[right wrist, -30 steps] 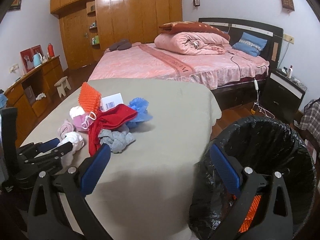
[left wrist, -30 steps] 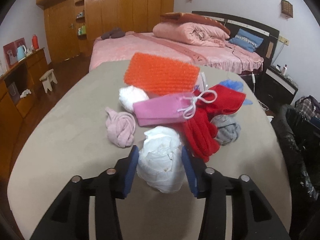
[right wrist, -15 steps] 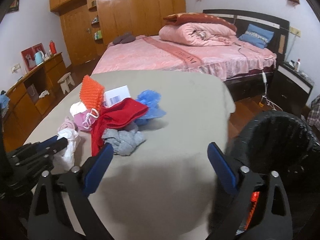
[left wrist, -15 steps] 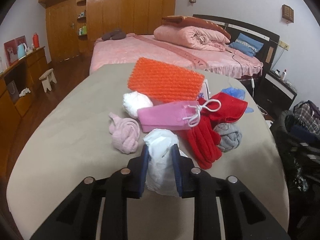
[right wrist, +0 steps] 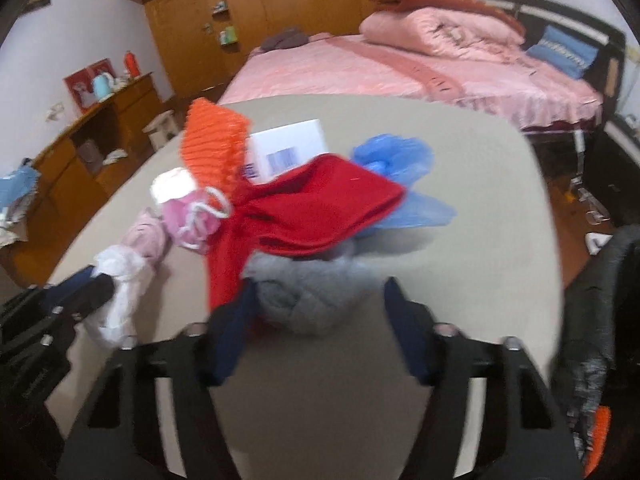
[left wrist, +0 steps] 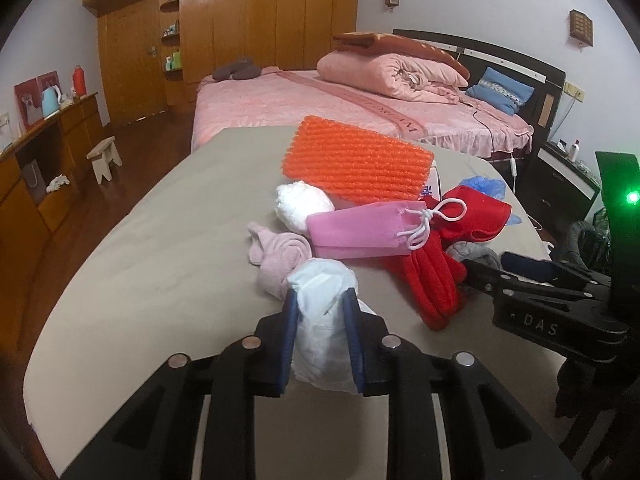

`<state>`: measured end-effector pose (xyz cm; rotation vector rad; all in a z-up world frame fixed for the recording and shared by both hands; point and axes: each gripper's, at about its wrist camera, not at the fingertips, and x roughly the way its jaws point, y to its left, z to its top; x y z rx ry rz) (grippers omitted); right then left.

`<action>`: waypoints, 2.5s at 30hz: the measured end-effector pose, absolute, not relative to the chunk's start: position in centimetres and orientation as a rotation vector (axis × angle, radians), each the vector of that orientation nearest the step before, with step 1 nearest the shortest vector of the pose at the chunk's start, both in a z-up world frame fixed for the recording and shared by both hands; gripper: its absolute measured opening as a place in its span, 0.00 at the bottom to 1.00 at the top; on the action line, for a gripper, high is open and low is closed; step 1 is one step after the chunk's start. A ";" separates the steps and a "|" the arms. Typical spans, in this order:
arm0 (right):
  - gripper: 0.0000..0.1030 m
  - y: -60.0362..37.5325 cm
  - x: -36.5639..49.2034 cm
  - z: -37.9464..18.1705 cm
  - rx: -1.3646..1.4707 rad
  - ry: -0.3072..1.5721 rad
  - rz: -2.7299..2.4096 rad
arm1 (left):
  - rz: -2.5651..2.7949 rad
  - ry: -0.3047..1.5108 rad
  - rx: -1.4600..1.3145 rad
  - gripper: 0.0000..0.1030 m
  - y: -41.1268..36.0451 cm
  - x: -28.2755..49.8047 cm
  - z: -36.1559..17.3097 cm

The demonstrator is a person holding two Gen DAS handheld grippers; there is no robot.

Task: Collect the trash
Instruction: 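Grasp the white cloth with the left tool while the right tool grasps the grey cloth, then carry the white and grey cloths over the bin and release both, then move both tools back to the table and grasp the pink cloth with the left tool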

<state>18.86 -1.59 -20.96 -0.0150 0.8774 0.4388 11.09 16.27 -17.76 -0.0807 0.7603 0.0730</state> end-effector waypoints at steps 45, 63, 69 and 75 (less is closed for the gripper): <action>0.40 -20.6 6.5 -9.1 0.105 0.614 0.105 | -0.283 0.568 -0.011 0.23 0.1 8.6 -8.6; 0.41 -30.2 3.7 -9.3 0.148 0.588 -0.124 | -0.542 0.563 0.053 0.23 -12.0 9.8 -8.0; 0.64 -32.6 3.6 -10.1 0.141 0.592 -0.203 | -0.633 0.601 0.040 0.41 -14.7 10.7 -8.8; 0.91 -33.1 3.1 -10.2 0.140 0.567 -0.239 | -0.567 0.579 0.034 0.67 -12.6 10.9 -8.7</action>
